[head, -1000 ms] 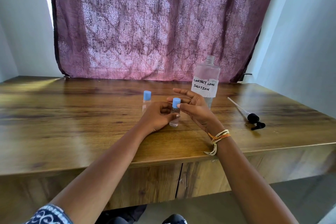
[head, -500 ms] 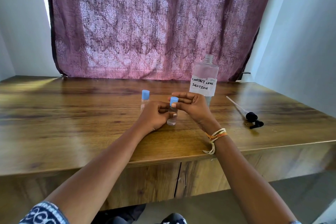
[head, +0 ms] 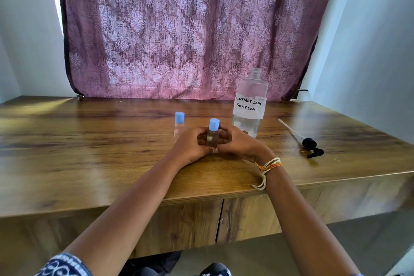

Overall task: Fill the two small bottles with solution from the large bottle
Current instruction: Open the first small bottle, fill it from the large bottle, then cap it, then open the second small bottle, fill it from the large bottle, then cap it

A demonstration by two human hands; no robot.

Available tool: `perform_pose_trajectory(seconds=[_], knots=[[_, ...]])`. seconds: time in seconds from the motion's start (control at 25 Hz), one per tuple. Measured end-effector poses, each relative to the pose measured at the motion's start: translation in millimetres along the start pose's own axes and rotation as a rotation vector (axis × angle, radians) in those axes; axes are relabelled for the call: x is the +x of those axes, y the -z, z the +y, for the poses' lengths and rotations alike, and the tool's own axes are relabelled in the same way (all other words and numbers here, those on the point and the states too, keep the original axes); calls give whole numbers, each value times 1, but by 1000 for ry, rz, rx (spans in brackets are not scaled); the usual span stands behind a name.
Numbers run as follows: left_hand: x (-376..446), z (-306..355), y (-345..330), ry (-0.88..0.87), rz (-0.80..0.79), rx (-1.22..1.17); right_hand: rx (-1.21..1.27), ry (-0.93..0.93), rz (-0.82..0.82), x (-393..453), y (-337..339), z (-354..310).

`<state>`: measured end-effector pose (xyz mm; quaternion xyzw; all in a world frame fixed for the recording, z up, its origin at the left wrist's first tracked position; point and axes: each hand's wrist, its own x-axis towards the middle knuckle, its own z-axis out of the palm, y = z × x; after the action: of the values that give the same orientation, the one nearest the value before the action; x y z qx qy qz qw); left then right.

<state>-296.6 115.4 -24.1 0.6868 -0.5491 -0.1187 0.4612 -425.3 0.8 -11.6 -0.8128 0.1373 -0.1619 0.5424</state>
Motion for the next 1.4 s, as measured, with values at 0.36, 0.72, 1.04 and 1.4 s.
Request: perform_pose_trajectory(seconds=[0.36, 0.72, 1.04, 1.4], knots=[[3, -2, -2, 82, 37, -17, -231, 89, 225, 9, -4, 3], [8, -11, -7, 112, 17, 25, -352, -51, 410, 44, 3, 7], [6, -7, -5, 116, 24, 76, -330, -59, 414, 55, 0, 7], [-5, 1, 1, 83, 170, 67, -340, -133, 394, 28, -8, 7]])
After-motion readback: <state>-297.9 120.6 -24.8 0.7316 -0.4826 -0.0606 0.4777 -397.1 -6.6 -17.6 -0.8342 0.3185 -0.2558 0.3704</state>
